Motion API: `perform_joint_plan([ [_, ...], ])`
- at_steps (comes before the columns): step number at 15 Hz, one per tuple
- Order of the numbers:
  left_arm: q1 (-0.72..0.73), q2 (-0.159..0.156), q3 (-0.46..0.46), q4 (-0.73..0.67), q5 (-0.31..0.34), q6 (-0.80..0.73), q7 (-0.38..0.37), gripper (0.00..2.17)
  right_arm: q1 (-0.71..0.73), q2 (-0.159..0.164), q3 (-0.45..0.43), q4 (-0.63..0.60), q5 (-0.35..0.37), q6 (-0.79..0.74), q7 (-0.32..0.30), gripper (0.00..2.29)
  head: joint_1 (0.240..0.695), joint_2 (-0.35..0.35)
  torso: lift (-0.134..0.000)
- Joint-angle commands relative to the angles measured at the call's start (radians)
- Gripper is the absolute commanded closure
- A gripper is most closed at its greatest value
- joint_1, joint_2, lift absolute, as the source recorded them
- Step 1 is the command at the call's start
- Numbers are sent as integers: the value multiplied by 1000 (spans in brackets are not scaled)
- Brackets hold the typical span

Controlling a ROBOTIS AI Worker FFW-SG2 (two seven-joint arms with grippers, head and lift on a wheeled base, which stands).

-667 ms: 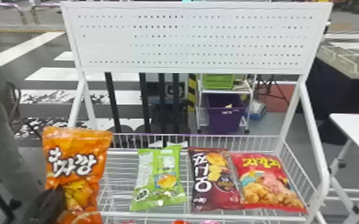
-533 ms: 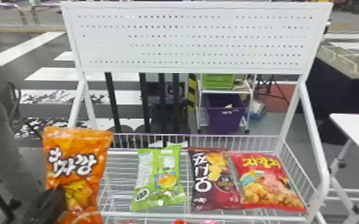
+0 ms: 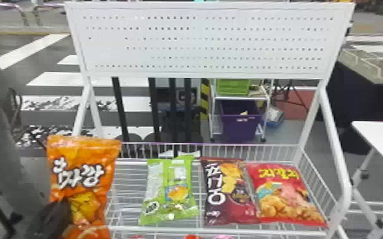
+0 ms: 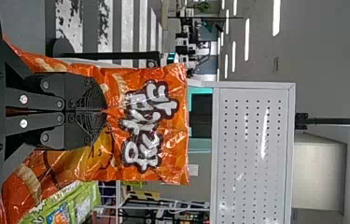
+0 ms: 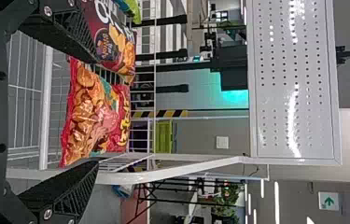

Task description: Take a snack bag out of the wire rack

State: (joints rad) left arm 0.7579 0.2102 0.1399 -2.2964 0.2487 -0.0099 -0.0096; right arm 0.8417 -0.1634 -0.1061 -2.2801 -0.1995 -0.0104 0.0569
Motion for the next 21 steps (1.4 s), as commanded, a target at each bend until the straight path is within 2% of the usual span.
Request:
perform_joint_plan([
  [1, -2, -2, -3, 0, -2, 0, 0, 2057, -47, -11, 31, 33, -11, 13, -14, 113, 499, 0, 0],
  [4, -5, -3, -10, 0, -6, 0, 0, 2057, -225, -61, 177, 168, -6, 13, -89, 120, 499, 0, 0],
  [8, -8, -9, -14, 3, -20, 0, -1, 2057, -507, -62, 332, 341, -11, 135, -114, 124, 499, 0, 0],
  [11, -12, -5, -14, 14, -20, 0, 0, 2057, -702, -44, 410, 518, -31, 212, -131, 124, 499, 0, 0],
  [16, -43, 5, -25, 52, -17, 9, 0, 2057, -934, 7, 462, 775, -63, 283, -131, 164, 499, 0, 0],
  [17, -43, 5, -25, 54, -16, 12, 0, 2057, -951, 10, 468, 788, -66, 310, -129, 343, 499, 0, 0],
  [18, -45, 5, -25, 54, -17, 12, 0, 2057, -960, 10, 474, 789, -69, 332, -126, 728, 499, 0, 0],
  [20, -46, 6, -25, 54, -16, 12, 0, 2057, -964, 15, 479, 784, -101, 363, -127, 1875, 499, 0, 0],
  [21, -49, 6, -25, 54, -16, 12, 0, 2057, -966, 15, 479, 769, -120, 381, -127, 2125, 499, 0, 0],
])
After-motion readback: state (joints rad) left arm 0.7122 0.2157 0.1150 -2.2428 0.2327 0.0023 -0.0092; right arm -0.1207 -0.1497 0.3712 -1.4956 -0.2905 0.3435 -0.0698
